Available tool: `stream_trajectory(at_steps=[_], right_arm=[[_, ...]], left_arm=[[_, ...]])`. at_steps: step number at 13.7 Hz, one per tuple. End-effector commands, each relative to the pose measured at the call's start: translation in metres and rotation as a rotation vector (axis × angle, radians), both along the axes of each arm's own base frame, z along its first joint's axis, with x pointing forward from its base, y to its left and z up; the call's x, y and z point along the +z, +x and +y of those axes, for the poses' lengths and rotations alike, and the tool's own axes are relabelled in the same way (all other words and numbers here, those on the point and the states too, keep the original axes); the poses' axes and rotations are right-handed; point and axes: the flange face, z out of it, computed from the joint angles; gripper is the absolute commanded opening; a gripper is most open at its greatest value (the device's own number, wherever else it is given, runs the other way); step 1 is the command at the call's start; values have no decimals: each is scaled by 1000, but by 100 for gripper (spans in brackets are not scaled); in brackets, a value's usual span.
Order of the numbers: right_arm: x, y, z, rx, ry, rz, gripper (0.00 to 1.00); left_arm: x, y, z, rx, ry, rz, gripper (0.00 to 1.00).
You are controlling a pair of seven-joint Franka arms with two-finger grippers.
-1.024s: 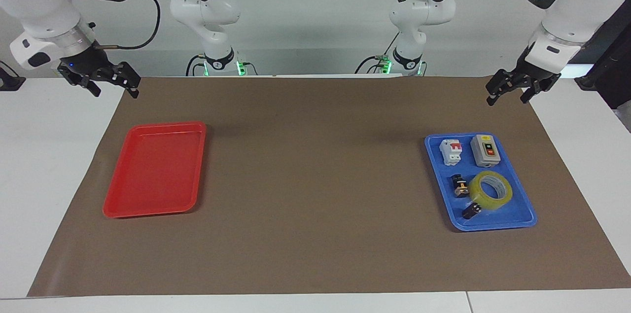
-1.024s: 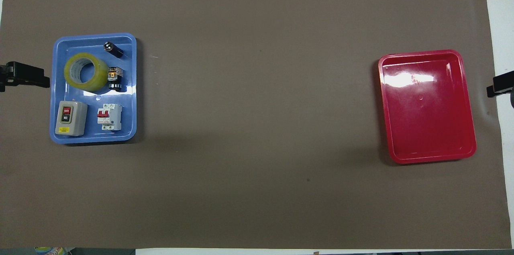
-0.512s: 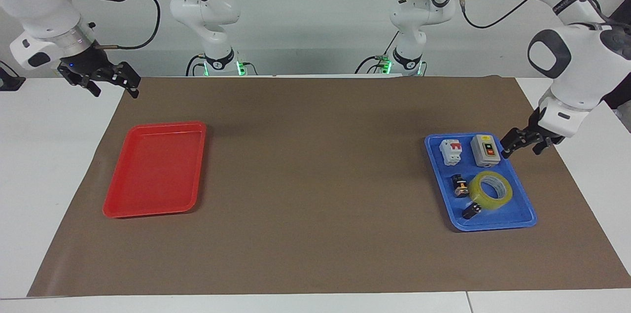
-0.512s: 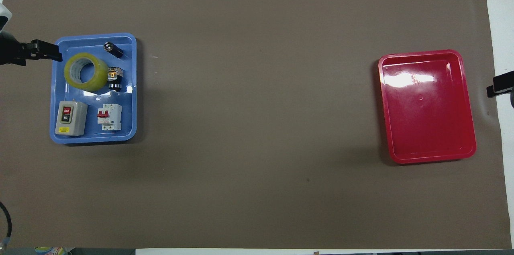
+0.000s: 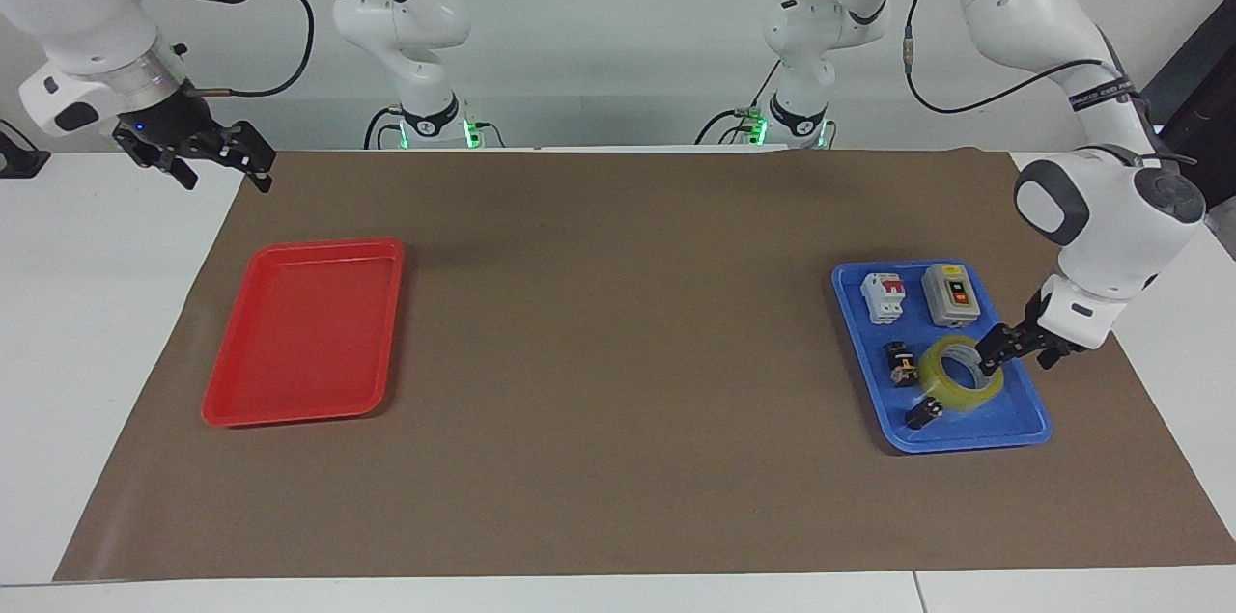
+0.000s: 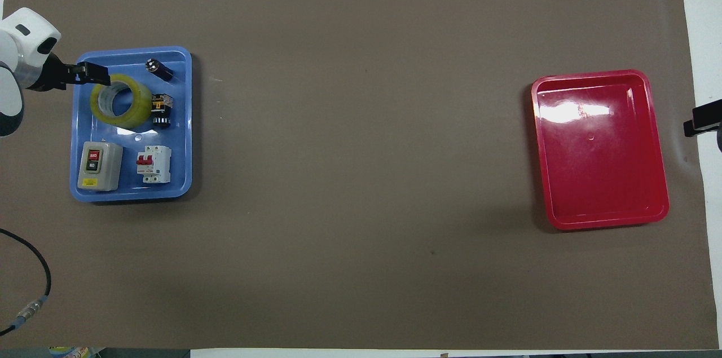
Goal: Place and move tape with both arms
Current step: 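Reach the left gripper down into the yellow tape roll, then grasp the yellow tape with the left gripper and lift it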
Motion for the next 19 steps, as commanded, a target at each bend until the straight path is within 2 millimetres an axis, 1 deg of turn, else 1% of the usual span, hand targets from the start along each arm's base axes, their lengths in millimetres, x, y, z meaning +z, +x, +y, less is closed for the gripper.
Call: stream_trajectory(at_steps=[1, 2, 4, 5, 6, 7, 8, 9, 11, 13, 15, 16, 18, 19], right_arm=[[1, -5, 0, 21, 21, -5, 100], [1, -5, 0, 19, 21, -5, 100], [1, -5, 0, 19, 21, -5, 100], [1, -5, 0, 19, 21, -5, 100], [1, -5, 0, 19, 21, -5, 100], [1, -5, 1, 21, 21, -5, 100], [1, -5, 0, 19, 21, -5, 100], [1, -5, 0, 18, 20, -5, 100], [1, -6, 0, 18, 20, -6, 100], [1, -5, 0, 18, 20, -5, 100], [1, -5, 1, 19, 20, -5, 100], [1, -5, 0, 18, 20, -5, 100], [1, -5, 0, 18, 20, -5, 100], [1, -5, 1, 19, 20, -5, 100]], left_arm=[[-19, -15, 2, -5, -10, 12, 100], [-22, -16, 2, -3, -10, 13, 100], [-31, -27, 1, -1, -13, 32, 100], [-34, -30, 0, -1, -14, 38, 98], [-35, -31, -1, 2, -14, 39, 88], [-34, -32, -1, 2, -15, 44, 50], [-33, -32, 3, 2, -14, 42, 0], [-33, -33, 8, 5, -15, 47, 0], [-29, -33, 7, 12, -16, 47, 0], [-10, -38, 12, 21, -18, 53, 0], [23, -45, 20, 33, -20, 49, 0], [42, -50, 18, 32, -21, 53, 0], [65, -57, 8, 21, -25, 69, 0], [71, -60, 3, 21, -27, 73, 0]])
